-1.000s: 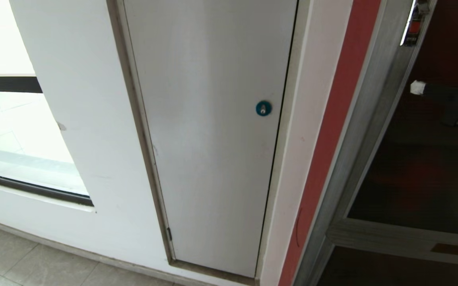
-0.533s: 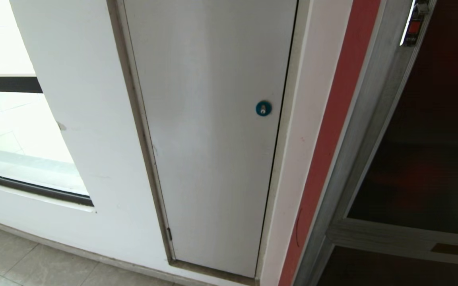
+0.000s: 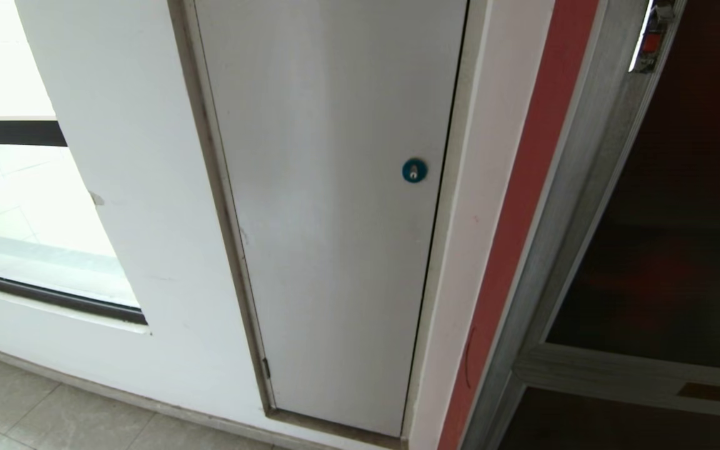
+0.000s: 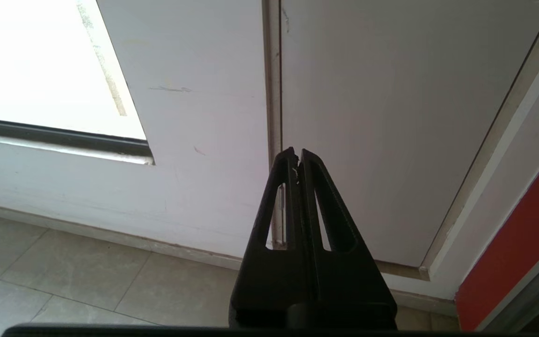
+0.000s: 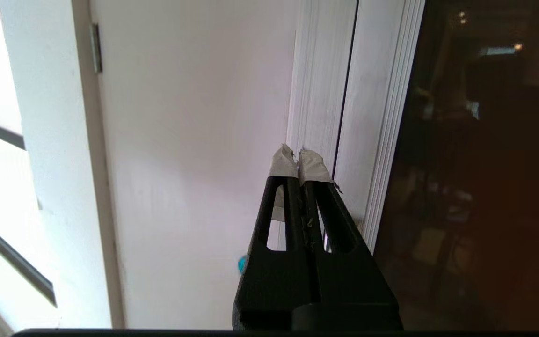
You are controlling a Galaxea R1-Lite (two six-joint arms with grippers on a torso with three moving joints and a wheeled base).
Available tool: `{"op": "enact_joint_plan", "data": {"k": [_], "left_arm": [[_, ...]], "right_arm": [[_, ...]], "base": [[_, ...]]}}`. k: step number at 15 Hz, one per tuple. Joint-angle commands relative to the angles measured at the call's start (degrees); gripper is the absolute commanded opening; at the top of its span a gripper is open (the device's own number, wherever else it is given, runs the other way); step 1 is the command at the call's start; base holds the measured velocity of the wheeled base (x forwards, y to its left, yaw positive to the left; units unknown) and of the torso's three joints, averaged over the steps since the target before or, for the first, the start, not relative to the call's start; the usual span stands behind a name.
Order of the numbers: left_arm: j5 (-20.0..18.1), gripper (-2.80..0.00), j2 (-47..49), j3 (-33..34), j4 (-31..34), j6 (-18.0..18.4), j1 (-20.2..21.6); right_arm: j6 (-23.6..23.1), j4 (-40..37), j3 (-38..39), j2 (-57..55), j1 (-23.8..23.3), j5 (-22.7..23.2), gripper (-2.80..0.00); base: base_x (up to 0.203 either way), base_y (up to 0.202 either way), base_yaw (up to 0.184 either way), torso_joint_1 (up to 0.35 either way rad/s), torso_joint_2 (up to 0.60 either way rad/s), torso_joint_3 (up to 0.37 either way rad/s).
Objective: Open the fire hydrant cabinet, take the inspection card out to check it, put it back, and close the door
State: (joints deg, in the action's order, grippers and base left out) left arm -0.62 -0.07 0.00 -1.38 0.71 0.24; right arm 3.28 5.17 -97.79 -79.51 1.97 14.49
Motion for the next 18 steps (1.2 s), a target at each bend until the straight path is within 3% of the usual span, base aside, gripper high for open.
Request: {"op": "enact_joint_plan", "data": {"k": [1, 4, 11, 18], "left_arm": [[0.01, -2.8, 0.07, 0.44, -0.03, 0.0, 0.02], [0.01, -2.8, 0.07, 0.44, -0.03, 0.0, 0.02], [0.01, -2.8, 0.07, 0.44, 0.0, 0.0, 0.02], [0.01, -2.8, 0.07, 0.44, -0.03, 0.0, 0.02]], "right_arm": [[0.05, -0.18, -6.92, -5.98, 0.05, 0.06, -2.8], [0.03, -2.62, -13.78, -10.78, 0.05, -0.37, -2.8], [-0.29, 3.79, -14.18, -15.06, -0.29, -5.24, -2.8], [-0.72, 4.05, -14.45, -16.73, -1.36, -7.97, -2.8]], "base": [[0.0, 0.0, 0.0, 0.0, 0.0, 0.0], [0.0, 0.0, 0.0, 0.0, 0.0, 0.0], [0.0, 0.0, 0.0, 0.0, 0.0, 0.0], [0.0, 0.0, 0.0, 0.0, 0.0, 0.0]]}}
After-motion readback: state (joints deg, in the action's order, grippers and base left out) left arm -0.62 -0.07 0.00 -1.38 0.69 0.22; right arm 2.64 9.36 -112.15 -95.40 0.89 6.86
